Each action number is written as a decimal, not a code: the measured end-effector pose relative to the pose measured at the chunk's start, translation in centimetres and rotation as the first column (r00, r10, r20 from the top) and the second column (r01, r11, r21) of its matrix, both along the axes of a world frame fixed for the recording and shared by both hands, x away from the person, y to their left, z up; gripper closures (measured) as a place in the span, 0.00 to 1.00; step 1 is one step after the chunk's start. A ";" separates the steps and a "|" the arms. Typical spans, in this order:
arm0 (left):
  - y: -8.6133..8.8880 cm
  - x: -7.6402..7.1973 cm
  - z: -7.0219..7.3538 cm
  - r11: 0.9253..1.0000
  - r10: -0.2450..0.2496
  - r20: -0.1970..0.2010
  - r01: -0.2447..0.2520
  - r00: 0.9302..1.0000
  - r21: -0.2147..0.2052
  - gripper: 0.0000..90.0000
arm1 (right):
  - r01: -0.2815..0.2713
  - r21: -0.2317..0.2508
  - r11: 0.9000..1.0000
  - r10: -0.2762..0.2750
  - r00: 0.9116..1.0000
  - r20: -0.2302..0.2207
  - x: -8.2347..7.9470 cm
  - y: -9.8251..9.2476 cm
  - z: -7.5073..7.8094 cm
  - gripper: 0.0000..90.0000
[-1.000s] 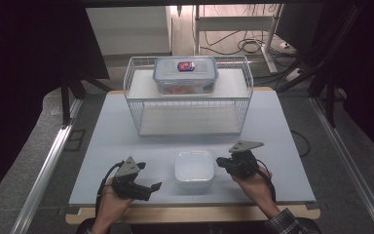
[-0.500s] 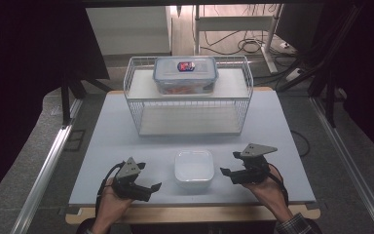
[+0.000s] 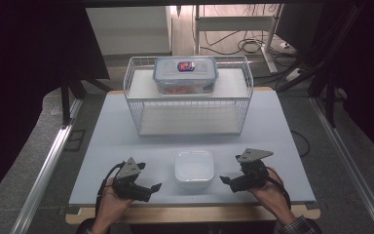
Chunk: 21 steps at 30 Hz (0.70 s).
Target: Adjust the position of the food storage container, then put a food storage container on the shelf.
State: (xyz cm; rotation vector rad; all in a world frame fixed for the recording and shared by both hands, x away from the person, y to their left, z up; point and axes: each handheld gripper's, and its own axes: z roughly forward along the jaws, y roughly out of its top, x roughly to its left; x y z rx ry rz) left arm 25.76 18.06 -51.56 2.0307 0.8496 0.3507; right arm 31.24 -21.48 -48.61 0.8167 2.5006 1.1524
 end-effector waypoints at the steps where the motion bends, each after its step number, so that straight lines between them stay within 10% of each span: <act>1: 0.0 0.0 0.0 1.000 0.001 -0.002 -0.001 1.000 -0.002 0.06 | 0.003 0.001 1.000 -0.003 1.000 0.002 0.0 0.0 0.0 0.04; 21: -3.0 2.1 2.4 0.998 -0.051 -0.062 0.053 0.997 0.028 0.10 | 0.013 0.034 0.999 -0.012 1.000 -0.027 0.3 1.5 2.7 0.14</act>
